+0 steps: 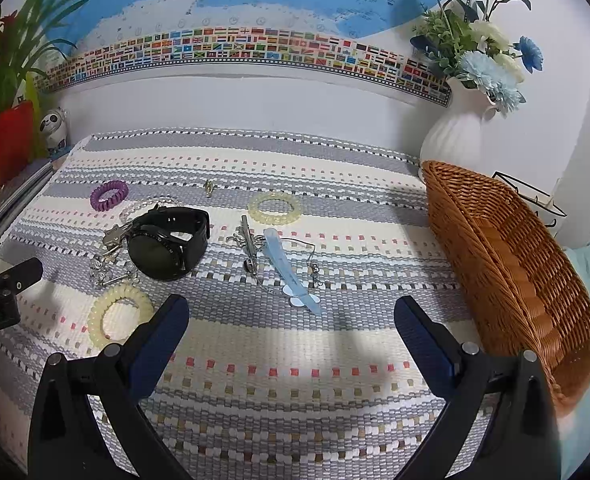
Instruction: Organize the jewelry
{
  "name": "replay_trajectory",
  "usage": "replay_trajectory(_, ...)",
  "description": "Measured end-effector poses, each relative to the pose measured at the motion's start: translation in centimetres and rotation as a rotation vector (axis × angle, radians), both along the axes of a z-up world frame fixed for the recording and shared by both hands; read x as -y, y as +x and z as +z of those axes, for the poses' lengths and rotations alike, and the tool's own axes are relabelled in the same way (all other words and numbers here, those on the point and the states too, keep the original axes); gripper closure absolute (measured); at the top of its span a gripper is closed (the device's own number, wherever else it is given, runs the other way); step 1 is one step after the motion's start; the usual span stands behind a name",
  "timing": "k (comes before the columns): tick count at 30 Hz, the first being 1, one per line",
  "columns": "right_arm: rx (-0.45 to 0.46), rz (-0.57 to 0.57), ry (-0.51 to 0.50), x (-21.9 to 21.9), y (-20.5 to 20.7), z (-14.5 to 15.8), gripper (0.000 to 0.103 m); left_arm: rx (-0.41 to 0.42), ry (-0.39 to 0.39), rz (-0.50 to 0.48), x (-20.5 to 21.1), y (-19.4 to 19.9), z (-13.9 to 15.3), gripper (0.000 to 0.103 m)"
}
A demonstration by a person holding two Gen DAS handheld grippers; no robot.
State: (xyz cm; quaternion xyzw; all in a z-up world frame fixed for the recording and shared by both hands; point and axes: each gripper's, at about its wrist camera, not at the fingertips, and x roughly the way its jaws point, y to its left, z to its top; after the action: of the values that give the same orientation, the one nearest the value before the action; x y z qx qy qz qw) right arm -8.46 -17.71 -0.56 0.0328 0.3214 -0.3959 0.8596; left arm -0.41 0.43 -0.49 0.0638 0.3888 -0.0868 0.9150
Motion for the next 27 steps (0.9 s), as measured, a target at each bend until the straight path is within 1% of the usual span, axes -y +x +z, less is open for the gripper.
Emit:
replay_trajectory(16, -0.009, 0.003, 0.005, -0.1, 0.2, -0.1, 0.001, -0.028, -0.011, 0.008, -0.4, 0.6, -0.3, 0.001)
replay_trajectory(23, -0.009, 0.001, 0.005, 0.0, 0.2, -0.1, 0.001, -0.009, 0.006, 0.012, -0.2, 0.4, -0.2, 0.001)
replay_trajectory(25, 0.010, 0.004, 0.007, 0.0, -0.1, 0.1, 0.001, -0.003, 0.004, 0.004, -0.1, 0.3, -0.1, 0.001)
replay_trajectory(27, 0.063, 0.034, 0.039, 0.4, -1.0, 0.6, 0.001, -0.013, -0.023, -0.029, -0.3, 0.3, 0.1, 0.001)
